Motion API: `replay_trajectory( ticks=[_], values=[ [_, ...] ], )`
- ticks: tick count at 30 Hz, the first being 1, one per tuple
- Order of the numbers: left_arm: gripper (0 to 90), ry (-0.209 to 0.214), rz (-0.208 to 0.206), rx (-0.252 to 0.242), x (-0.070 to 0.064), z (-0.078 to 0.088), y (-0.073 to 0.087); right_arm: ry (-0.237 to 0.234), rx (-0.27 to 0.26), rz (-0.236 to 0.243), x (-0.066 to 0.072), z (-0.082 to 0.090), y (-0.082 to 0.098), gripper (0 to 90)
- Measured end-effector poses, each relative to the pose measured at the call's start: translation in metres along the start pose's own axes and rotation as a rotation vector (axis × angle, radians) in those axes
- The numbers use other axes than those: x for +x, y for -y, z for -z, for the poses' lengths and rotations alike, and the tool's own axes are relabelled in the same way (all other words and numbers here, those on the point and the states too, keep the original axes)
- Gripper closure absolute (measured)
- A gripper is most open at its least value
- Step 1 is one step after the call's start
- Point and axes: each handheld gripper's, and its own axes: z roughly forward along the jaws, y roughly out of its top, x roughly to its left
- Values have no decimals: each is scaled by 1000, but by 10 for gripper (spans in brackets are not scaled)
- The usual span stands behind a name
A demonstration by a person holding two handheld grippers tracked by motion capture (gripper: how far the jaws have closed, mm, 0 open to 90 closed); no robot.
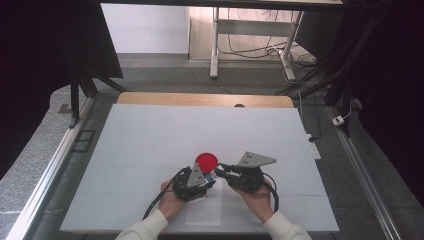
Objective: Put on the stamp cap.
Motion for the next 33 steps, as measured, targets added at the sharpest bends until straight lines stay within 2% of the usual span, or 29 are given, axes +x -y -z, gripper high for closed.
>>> replay_trajectory(
  ticks=[8, 14, 33],
  values=[
    [652, -11, 2, -7, 0, -2, -1, 34, -2, -44, 4, -3, 0, 747],
    [652, -21, 2, -9, -1, -3, -2, 32, -13, -85, 5, -4, 0, 747],
    [652, -43, -4, -15, -1, -2, -2, 50, -16, -153, 8, -7, 1, 747]
  ],
)
